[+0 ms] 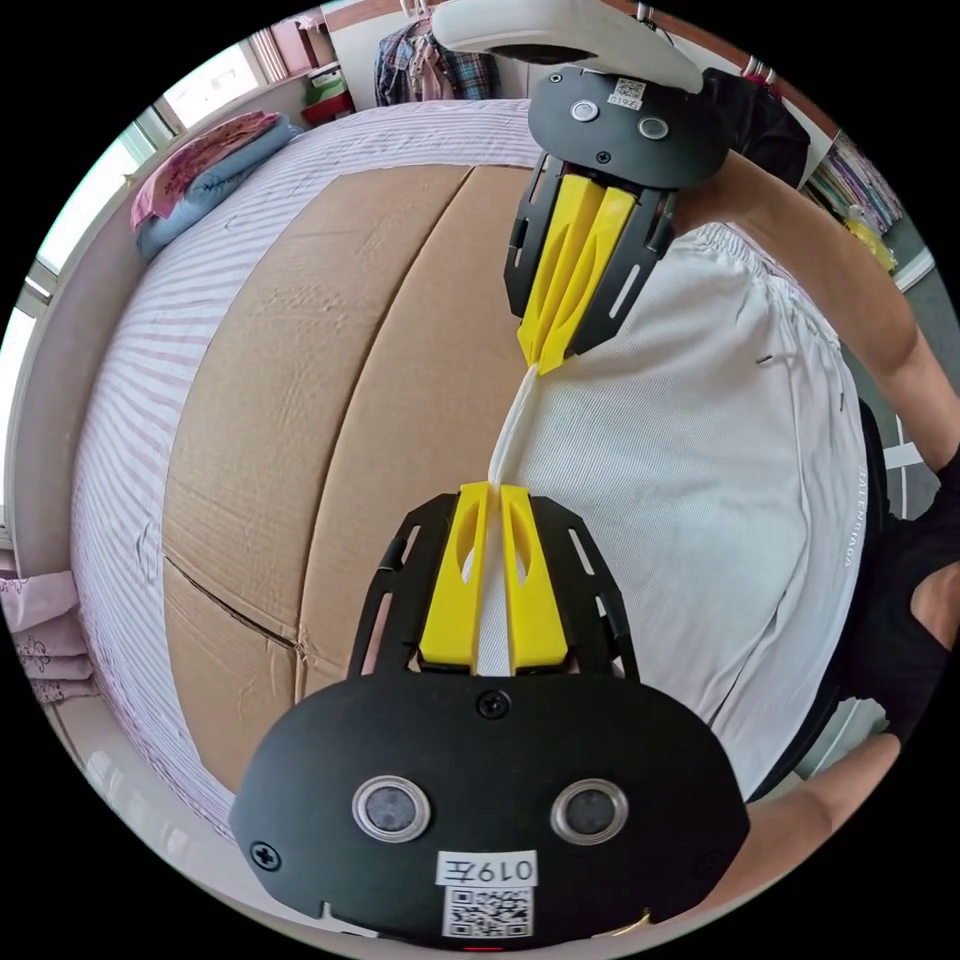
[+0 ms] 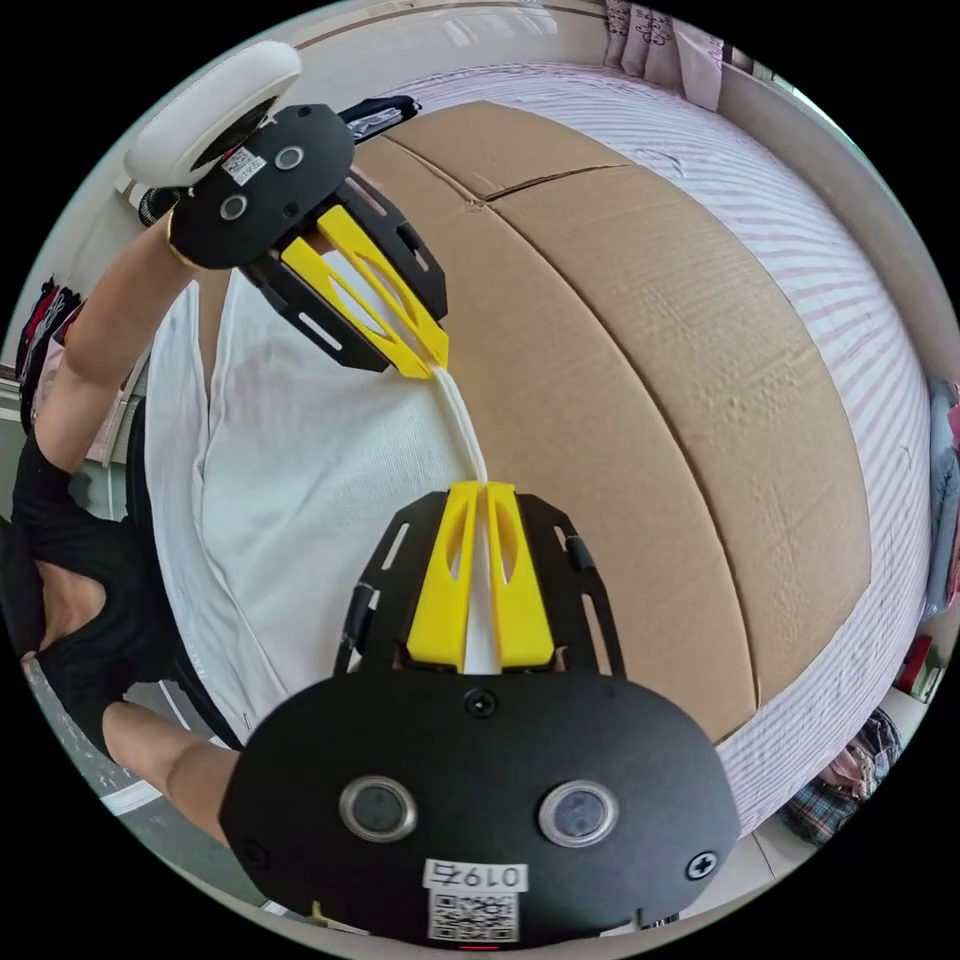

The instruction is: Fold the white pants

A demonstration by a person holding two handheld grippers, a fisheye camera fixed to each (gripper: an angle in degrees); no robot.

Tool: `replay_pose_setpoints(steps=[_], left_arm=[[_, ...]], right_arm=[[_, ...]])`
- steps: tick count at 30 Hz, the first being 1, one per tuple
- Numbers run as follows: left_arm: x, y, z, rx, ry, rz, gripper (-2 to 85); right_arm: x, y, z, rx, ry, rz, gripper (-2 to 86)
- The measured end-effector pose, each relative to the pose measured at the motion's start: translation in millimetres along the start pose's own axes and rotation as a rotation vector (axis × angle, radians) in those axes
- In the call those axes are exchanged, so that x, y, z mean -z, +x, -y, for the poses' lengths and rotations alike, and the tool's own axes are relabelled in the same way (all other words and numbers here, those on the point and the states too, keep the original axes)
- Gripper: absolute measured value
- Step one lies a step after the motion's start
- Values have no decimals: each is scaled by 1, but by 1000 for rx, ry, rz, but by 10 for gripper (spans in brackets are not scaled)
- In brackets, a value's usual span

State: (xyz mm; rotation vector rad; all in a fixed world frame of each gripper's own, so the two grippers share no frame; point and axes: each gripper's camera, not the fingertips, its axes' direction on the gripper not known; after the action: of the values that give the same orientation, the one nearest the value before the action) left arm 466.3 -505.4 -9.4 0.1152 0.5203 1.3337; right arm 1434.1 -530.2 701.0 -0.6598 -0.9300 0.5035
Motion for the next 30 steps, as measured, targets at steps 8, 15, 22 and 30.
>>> replay_pose_setpoints(steps=[8, 15, 22, 30], left_arm=[[20, -3, -31, 51, 70, 42, 8], [16, -12, -90, 108, 43, -49, 10], [-5, -4, -121, 137, 12, -43, 8], [-12, 26, -136, 89, -60, 137, 7]], right_arm=[[21, -14, -13, -39, 63, 74, 60], [43, -23, -42, -73, 72, 138, 67], [47, -42, -49, -73, 7, 168, 25], [64, -99, -46, -69, 28, -68, 35]])
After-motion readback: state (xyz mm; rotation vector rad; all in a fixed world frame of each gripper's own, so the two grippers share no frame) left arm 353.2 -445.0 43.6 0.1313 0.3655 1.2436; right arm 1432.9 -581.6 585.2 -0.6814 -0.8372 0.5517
